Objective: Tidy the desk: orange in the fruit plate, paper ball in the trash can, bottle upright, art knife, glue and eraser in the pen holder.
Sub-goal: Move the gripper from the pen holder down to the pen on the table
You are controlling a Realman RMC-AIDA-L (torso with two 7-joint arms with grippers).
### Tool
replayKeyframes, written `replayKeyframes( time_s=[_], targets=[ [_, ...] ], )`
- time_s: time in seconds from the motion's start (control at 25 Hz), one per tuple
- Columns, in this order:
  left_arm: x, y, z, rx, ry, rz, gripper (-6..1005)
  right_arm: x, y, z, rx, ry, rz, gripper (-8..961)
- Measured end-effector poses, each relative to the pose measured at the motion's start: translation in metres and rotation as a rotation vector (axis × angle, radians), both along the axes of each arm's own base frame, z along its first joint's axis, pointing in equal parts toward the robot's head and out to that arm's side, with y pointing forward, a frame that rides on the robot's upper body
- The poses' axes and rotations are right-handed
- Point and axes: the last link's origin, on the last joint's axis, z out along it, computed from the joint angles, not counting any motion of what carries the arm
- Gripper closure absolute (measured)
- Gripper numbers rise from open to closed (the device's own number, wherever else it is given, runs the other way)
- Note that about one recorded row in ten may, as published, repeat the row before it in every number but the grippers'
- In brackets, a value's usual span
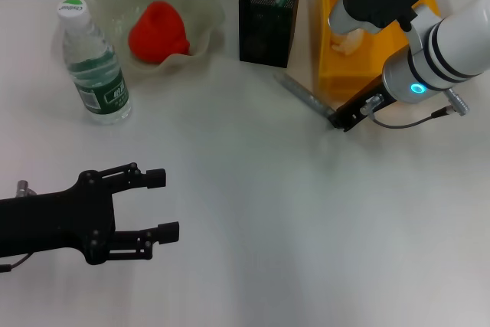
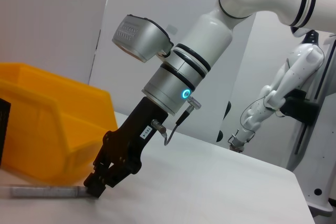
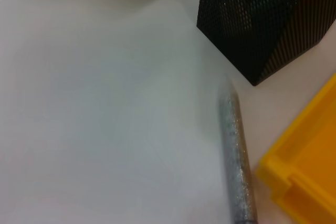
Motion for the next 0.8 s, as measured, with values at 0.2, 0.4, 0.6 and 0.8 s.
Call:
replayKeyframes(
  time_s=[0.2,0.4,0.6,0.8],
  targets=[
    [0.000,0.001,0.000,0.001,0.001,-0.001,138,-0.001,-0.001,0.000,-0.011,-0.002,-0.003,800],
    [0.000,0.001,0.001,0.003,0.003,-0.003,138,-0.006,-0.005,0.005,-0.034,0.000,-0.008,820],
    [0.001,0.002,0.001,0.005,0.002,-0.005,138,-0.010,-0.014,0.011,-0.064,0.000,-0.019,819],
    [0.001,0.003,0.002,0.010,-0.002,-0.004,138,-0.014,-0.023,0.017,-0.103,-0.010,-0.034,820]
  ],
)
